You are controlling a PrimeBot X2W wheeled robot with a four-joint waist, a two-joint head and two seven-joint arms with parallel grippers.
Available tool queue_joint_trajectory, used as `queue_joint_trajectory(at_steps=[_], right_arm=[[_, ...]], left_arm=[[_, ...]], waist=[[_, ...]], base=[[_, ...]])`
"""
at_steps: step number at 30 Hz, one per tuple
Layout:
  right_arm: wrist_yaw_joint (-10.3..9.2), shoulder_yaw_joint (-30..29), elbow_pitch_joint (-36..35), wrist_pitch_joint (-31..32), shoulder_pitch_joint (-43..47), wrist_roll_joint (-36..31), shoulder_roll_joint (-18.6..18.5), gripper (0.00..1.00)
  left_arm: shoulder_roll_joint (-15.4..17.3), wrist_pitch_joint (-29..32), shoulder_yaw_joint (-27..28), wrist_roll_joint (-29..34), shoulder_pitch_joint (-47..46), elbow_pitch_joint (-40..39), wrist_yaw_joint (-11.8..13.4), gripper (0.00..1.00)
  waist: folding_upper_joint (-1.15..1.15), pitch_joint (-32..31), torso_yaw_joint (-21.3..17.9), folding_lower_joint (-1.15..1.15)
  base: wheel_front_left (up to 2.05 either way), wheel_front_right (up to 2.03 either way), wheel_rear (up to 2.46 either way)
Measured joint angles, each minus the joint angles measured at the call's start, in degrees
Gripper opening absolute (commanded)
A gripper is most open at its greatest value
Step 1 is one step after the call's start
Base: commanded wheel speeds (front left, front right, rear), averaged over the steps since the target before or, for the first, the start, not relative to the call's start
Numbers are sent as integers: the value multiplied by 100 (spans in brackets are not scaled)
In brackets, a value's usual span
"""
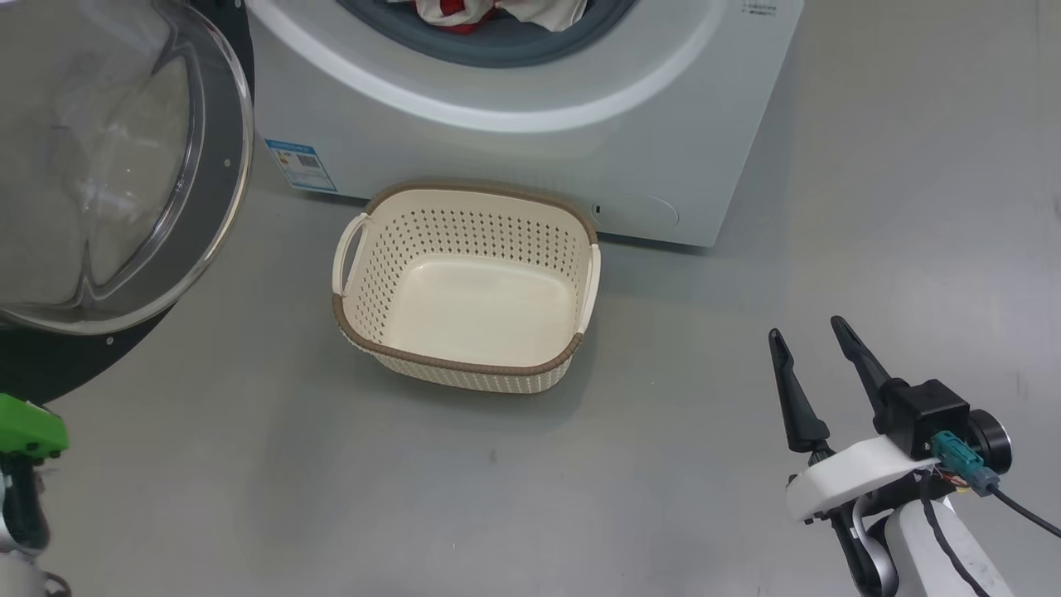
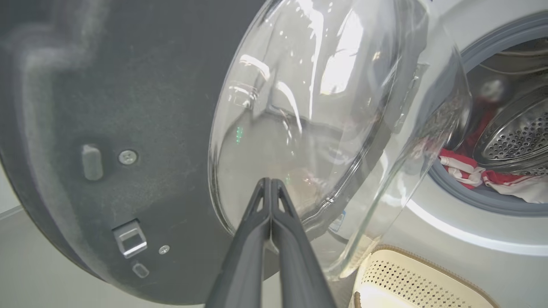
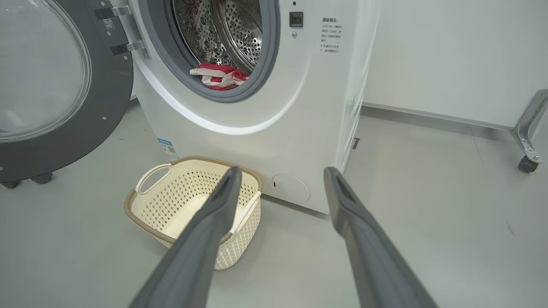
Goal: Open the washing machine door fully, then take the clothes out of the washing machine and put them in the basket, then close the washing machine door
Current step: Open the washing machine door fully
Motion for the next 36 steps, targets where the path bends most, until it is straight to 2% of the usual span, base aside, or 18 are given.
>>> queue_joint_trajectory(at_steps=[16,27,36], right_arm=[[0,-98,9,-31,75,146,47,100],[-1,-127,-93,-55,182,147,93,100],[-5,-218,-261,-56,302,147,111,100]], left_arm=[[-511,-51,-845,425,612,-552,-227,0],[-857,-94,-1031,417,938,-985,-285,0],[-1031,-101,-1211,417,1141,-1306,-307,0]], waist=[[0,-577,-555,0],[0,-815,-956,0],[0,-876,-1096,0]], base=[[0,0,0],[0,0,0],[0,0,0]])
